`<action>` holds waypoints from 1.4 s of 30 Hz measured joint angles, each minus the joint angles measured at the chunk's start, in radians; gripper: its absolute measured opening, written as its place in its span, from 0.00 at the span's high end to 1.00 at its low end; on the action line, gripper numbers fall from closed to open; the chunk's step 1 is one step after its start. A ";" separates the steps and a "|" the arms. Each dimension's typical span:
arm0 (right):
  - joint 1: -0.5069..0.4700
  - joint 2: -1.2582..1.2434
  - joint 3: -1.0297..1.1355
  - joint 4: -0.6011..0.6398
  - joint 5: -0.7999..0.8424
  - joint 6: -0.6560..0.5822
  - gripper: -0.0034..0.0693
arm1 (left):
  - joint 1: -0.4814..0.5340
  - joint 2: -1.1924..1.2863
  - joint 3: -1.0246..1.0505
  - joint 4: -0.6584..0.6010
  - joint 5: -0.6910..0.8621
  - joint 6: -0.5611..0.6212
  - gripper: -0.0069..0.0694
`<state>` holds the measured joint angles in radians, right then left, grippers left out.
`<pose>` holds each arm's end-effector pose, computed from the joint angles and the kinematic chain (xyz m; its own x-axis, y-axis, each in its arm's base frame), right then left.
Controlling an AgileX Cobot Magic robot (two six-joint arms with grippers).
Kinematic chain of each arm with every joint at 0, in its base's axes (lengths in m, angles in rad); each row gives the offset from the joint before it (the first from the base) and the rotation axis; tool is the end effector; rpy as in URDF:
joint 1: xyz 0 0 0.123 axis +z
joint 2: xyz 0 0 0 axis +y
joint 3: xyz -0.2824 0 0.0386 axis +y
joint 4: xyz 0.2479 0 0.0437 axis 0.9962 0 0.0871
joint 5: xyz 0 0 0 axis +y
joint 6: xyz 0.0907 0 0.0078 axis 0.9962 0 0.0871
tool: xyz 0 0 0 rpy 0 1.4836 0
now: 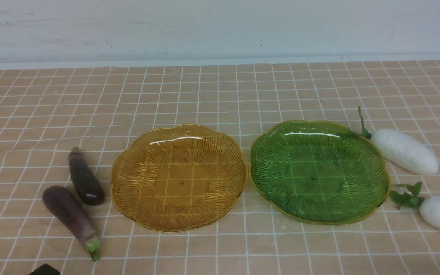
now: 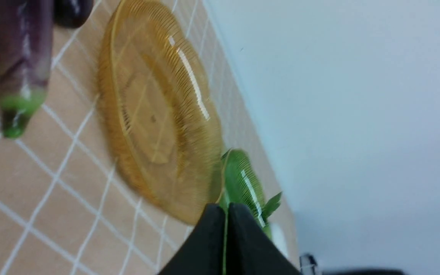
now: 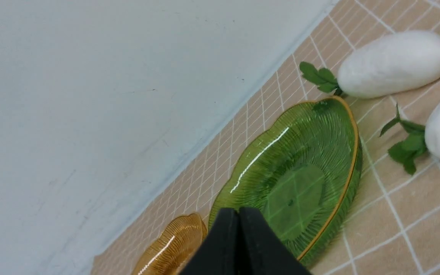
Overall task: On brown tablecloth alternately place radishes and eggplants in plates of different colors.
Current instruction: 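Pick up the eggplant and place it in the yellow plate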
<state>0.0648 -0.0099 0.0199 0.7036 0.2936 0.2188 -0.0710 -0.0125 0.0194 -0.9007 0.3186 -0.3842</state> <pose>0.0527 0.0206 0.1866 -0.2869 0.7530 -0.5921 -0.0378 0.6087 0.7925 0.0512 -0.0261 0.1893 -0.3340 -0.9014 -0.2755 -0.0198 0.2990 -0.9541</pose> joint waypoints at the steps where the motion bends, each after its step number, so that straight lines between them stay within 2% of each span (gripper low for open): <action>1: 0.000 0.000 -0.003 0.000 0.000 -0.016 0.98 | 0.000 0.000 -0.003 0.000 0.000 0.005 0.91; 5: 0.000 0.020 -0.175 -0.036 0.020 -0.203 0.98 | 0.000 0.052 -0.150 0.038 0.035 0.090 0.91; 7: 0.000 0.068 -0.266 -0.077 0.075 -0.253 0.98 | 0.000 0.131 -0.222 0.091 0.082 0.111 0.91; 10: 0.000 0.172 -0.388 -0.133 0.201 -0.271 0.98 | 0.000 0.310 -0.324 0.226 0.235 0.124 0.91; 11: 0.000 0.211 -0.425 -0.153 0.271 -0.273 0.98 | 0.000 0.438 -0.370 0.303 0.321 0.126 0.91; 12: 0.000 0.230 -0.443 -0.158 0.286 -0.274 0.98 | 0.000 0.438 -0.376 0.313 0.332 0.126 0.91; 15: 0.000 0.380 -0.563 -0.218 0.529 -0.278 0.98 | 0.000 0.687 -0.462 0.455 0.434 0.125 0.91; 17: 0.000 0.447 -0.605 -0.241 0.608 -0.286 0.97 | 0.000 0.800 -0.502 0.520 0.438 0.125 0.88; 21: 0.000 0.570 -0.653 -0.303 0.691 -0.340 0.97 | 0.000 1.088 -0.607 0.684 0.392 0.074 0.72; 22: 0.000 0.586 -0.655 -0.316 0.695 -0.357 0.97 | 0.000 1.157 -0.630 0.716 0.363 0.038 0.65; 28: 0.000 0.599 -0.656 -0.356 0.702 -0.383 0.97 | 0.000 1.420 -0.720 0.786 0.245 -0.044 0.33; 31: 0.000 0.599 -0.656 -0.361 0.702 -0.385 0.97 | 0.000 1.494 -0.756 0.799 0.201 -0.055 0.28; 35: 0.000 0.599 -0.657 -0.361 0.702 -0.385 0.97 | 0.000 1.597 -0.788 0.801 0.141 -0.078 0.32; 42: 0.000 0.599 -0.657 -0.362 0.702 -0.385 0.97 | -0.001 1.650 -0.794 0.838 0.189 -0.109 0.61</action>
<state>0.0648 0.5887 -0.6375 0.3419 0.9956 -0.1665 -0.0721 1.6371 -0.7745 -0.0625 0.5079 -0.4930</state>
